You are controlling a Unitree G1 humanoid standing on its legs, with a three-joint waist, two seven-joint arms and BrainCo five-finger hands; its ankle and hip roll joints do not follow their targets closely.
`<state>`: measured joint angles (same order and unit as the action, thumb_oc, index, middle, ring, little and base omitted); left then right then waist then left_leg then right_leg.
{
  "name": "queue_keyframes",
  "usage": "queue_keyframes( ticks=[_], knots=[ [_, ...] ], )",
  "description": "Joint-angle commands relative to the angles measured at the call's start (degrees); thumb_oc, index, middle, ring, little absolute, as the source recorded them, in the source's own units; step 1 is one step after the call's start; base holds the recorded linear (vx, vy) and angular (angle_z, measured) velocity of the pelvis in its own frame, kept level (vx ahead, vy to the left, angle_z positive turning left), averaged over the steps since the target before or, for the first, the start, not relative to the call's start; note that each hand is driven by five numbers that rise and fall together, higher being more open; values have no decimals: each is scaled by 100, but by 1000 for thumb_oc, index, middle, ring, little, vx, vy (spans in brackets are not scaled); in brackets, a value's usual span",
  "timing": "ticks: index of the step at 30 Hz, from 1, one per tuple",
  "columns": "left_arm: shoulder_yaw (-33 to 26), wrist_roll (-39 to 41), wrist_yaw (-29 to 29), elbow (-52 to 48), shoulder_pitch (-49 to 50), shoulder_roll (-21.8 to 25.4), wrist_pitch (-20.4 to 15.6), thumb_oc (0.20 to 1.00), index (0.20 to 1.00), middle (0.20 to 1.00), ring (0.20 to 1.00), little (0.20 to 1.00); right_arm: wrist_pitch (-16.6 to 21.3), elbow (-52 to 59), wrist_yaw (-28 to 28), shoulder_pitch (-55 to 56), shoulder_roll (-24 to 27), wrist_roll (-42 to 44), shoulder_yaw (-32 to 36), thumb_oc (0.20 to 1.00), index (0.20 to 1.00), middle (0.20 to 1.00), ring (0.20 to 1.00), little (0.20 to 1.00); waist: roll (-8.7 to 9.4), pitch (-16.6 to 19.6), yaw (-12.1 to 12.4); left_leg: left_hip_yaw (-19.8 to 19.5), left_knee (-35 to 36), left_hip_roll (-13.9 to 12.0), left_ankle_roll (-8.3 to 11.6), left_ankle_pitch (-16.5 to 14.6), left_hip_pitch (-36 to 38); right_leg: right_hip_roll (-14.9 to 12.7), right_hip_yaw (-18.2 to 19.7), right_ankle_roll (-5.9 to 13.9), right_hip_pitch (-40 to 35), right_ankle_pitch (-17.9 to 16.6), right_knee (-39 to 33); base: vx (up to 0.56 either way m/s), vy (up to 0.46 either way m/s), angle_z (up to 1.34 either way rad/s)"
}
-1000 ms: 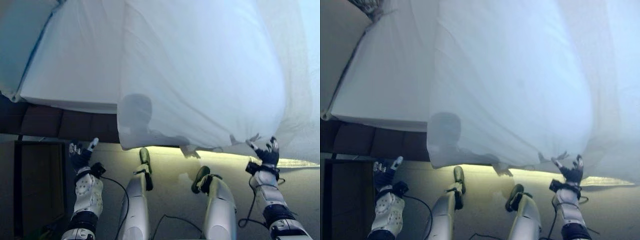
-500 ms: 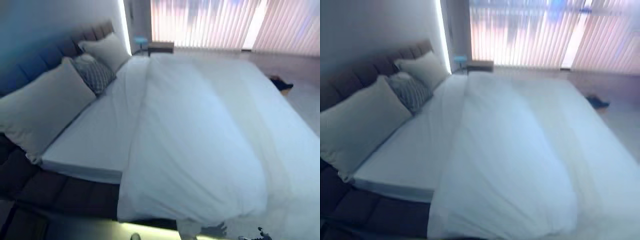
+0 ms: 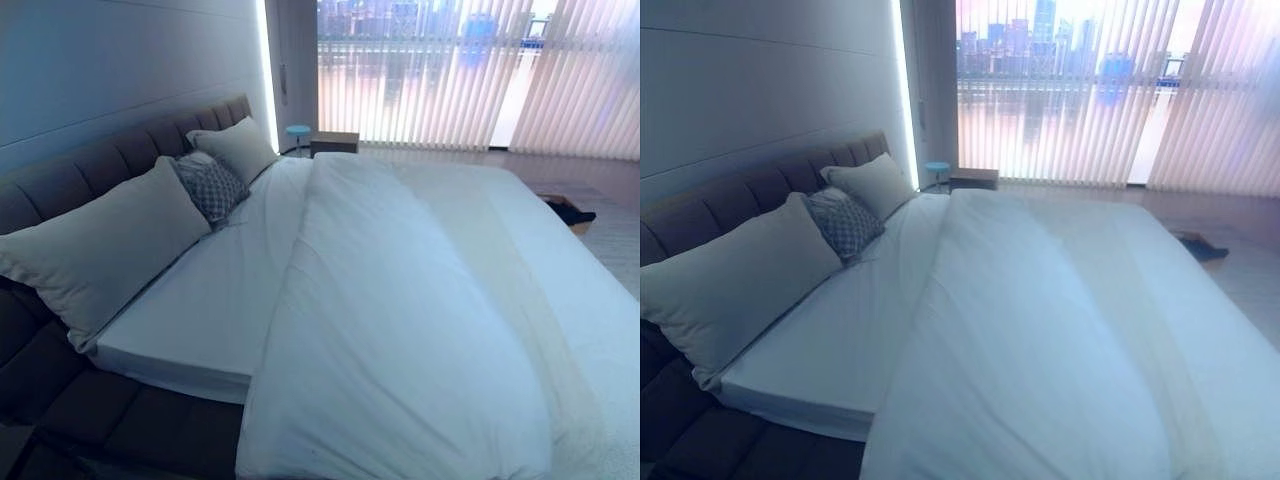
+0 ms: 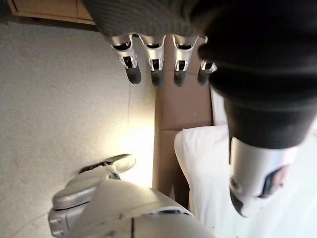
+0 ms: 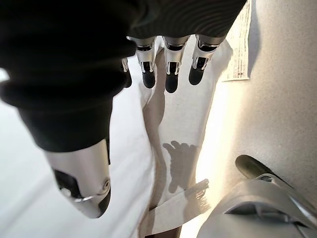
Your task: Make the bed
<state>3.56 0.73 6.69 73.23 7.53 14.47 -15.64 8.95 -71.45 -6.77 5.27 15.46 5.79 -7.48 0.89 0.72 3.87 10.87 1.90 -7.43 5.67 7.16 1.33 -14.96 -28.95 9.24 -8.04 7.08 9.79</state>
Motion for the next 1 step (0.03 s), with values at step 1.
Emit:
queue_keyframes(
  ticks=[1],
  knots=[
    [6,-198,-47,25,-440,123,-134,1000,1000,1000,1000,1000,18,-202,14,-568,-93,72,30,1000,1000,1000,1000,1000,146,-165,59,-147,-244,-189,75,-319,115,-236,-53,257,50,-1094,-817,0,0,0]
  ],
)
